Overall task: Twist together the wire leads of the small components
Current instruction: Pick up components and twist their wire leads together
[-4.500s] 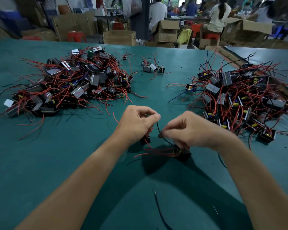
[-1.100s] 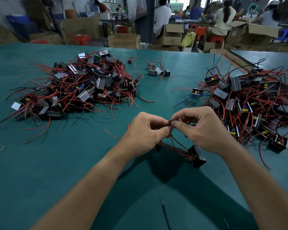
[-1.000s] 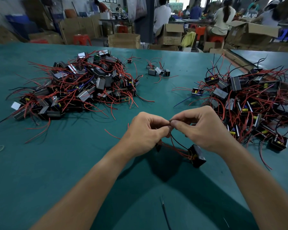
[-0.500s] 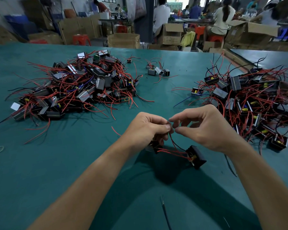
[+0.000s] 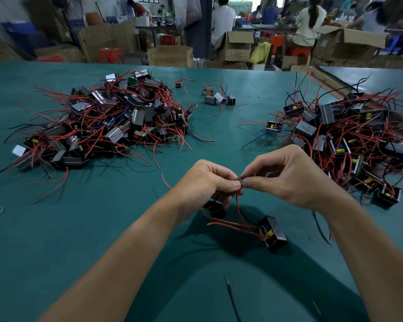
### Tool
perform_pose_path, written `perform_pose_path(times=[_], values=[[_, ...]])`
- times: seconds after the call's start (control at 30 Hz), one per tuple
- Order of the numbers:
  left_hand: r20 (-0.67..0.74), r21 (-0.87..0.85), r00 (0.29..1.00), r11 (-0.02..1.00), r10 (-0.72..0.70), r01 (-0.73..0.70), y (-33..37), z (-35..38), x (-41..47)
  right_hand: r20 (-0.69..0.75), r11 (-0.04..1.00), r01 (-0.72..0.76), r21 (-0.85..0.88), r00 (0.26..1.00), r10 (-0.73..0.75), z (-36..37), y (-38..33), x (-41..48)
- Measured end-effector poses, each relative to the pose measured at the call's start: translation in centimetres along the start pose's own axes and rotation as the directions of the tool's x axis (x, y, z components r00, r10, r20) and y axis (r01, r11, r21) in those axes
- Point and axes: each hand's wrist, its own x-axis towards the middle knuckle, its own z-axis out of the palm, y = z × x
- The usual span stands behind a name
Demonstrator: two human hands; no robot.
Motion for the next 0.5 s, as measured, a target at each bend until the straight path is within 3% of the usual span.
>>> perform_pose_path(times=[0.13, 0.23, 0.3, 0.37, 0.4, 0.5], values=[[-0.016, 0.08, 0.999, 0.996, 0.029, -0.028, -0.4, 0.1, 0.0, -0.002, 0.999, -0.05, -0.007, 0.999, 0.05, 0.2, -0.1, -0.1], [-0.091, 0.301, 0.98, 0.943, 0.178, -0.143, -1.2, 0.5, 0.1, -0.02, 0.983, -0.182, 0.009, 0.983, 0.182, 0.7, 0.2, 0.3], [-0.1, 0.596, 0.899, 0.749, 0.427, -0.29, -1.9, 0.7, 0.2, -0.057, 0.953, -0.301, 0.042, 0.951, 0.303, 1.2, 0.4, 0.7], [-0.05, 0.746, 0.816, 0.565, 0.576, -0.353, -2.3, 0.8, 0.4, -0.084, 0.927, -0.361, 0.1, 0.925, 0.37, 1.6, 0.6, 0.9], [-0.055, 0.743, 0.81, 0.566, 0.584, -0.357, -2.4, 0.7, 0.5, -0.101, 0.928, -0.352, 0.126, 0.926, 0.365, 1.6, 0.7, 0.9], [-0.153, 0.603, 0.872, 0.743, 0.465, -0.29, -2.5, 0.6, 0.7, -0.154, 0.965, -0.221, 0.141, 0.958, 0.242, 1.3, 0.6, 0.7]])
